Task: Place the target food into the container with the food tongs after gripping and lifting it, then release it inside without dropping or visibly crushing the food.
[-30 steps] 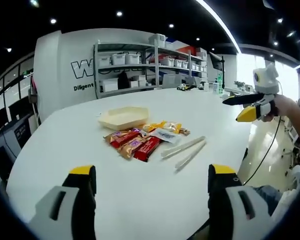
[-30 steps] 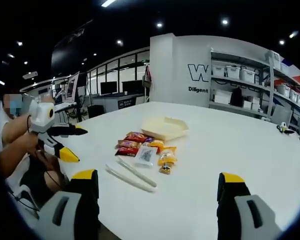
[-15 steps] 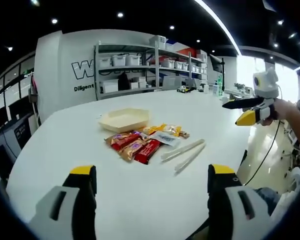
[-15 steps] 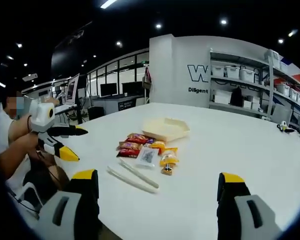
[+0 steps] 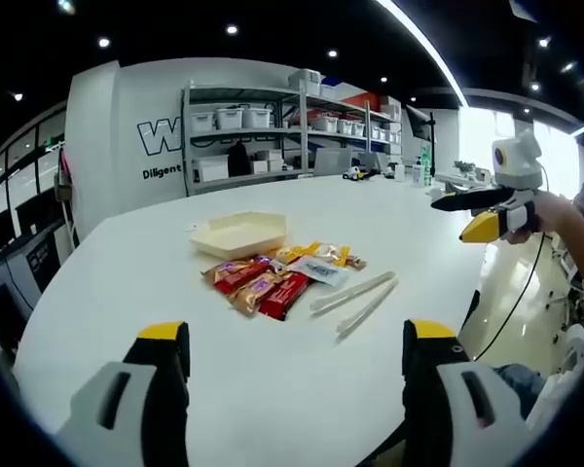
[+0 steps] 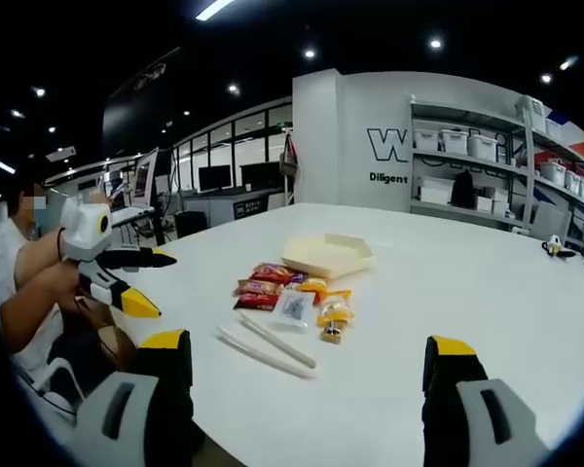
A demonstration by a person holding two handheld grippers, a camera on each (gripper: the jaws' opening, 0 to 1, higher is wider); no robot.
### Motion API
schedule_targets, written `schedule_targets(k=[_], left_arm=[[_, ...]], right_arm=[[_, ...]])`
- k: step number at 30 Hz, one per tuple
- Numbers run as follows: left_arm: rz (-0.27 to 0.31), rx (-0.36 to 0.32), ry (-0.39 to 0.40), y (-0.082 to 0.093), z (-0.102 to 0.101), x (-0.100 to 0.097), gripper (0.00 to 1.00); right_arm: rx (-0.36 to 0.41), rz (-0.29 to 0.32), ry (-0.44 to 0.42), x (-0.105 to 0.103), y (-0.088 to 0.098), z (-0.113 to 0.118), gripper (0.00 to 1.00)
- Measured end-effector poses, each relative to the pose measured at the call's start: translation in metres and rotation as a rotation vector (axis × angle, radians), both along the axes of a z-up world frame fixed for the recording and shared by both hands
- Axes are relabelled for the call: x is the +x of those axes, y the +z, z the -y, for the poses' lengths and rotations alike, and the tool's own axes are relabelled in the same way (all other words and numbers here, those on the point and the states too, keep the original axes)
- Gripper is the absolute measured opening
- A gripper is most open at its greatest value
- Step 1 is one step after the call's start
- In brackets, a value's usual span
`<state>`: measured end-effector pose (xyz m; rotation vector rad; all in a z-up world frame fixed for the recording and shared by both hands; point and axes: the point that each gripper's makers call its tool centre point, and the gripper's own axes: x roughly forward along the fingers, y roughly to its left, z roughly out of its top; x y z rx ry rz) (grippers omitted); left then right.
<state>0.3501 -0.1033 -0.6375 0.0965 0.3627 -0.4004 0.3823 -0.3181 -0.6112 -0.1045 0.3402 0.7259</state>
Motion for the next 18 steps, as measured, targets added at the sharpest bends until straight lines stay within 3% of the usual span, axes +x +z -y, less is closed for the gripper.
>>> schedule_targets(k=[18], left_arm=[[-0.007, 0.009, -0.004, -0.0037, -0.0005, -0.0016, 0.89]], right_arm=[[-0.006, -0.008, 0.005, -0.0031, -0.0023, -0.0002, 1.0]])
